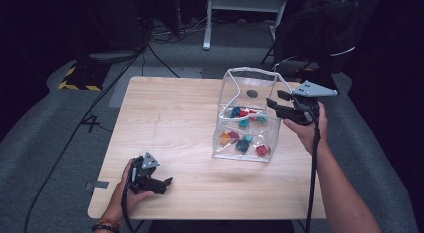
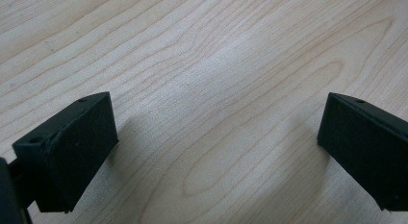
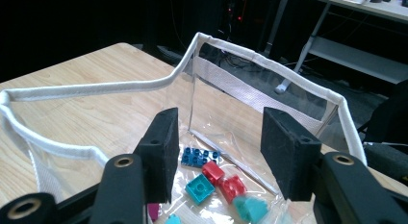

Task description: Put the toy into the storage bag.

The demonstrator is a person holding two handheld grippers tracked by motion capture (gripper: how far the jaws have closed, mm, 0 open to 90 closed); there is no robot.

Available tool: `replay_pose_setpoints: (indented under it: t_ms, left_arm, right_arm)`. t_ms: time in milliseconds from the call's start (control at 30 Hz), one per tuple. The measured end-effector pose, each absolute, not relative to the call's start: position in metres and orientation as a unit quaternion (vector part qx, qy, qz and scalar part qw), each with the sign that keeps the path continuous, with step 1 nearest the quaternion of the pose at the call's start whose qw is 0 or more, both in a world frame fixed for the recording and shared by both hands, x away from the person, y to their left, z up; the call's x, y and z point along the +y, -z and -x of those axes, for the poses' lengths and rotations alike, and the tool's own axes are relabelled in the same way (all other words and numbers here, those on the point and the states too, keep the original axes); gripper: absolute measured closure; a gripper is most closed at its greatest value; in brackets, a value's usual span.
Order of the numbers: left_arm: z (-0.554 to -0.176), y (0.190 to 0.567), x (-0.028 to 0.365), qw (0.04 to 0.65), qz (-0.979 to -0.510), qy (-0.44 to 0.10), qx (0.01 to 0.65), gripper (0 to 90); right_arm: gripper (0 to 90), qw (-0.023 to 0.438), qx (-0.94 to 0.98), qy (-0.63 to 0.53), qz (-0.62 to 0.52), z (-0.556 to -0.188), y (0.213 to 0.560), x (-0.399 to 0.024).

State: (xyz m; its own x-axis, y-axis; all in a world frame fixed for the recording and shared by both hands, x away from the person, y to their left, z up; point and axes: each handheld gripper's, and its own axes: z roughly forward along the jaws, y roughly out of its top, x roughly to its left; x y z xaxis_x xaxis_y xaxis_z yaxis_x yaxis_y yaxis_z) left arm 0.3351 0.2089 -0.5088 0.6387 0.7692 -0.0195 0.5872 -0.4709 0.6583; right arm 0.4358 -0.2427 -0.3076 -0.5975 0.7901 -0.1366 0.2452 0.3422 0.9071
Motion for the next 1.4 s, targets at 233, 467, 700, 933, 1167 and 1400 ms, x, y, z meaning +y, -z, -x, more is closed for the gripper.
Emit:
replay_pose_setpoints:
  t_ms: [233, 467, 700, 933, 1167, 1400]
  left_arm:
    - [-0.335, 0.509, 0.209, 0.322, -0.846, -0.141, 0.401, 0.5]
    - [-0.335, 0.509, 0.209, 0.322, -0.846, -0.141, 0.401, 0.6]
    - [-0.335, 0.509, 0.209, 0.322, -0.846, -0.141, 0.401, 0.5]
    - [-0.335, 0.509, 0.209, 0.321, -0.846, -0.143, 0.401, 0.6]
    - [-0.335, 0.509, 0.209, 0.321, -0.846, -0.143, 0.401, 0.5]
    - [-0.335, 0.509, 0.209, 0.321, -0.846, -0.143, 0.401, 0.5]
  right_arm:
    - [48.2, 0.295, 0.765, -0.468, -0.330, -0.426, 0.306, -0.246]
    - [46.4, 0.297, 0.770, -0.466, -0.318, -0.411, 0.309, -0.251]
    - [45.0, 0.298, 0.773, -0.470, -0.306, -0.395, 0.311, -0.259]
    - [43.1, 0.298, 0.774, -0.471, -0.299, -0.381, 0.316, -0.266]
    - [41.6, 0.296, 0.779, -0.469, -0.293, -0.371, 0.322, -0.271]
    - [40.6, 0.297, 0.786, -0.459, -0.289, -0.362, 0.335, -0.273]
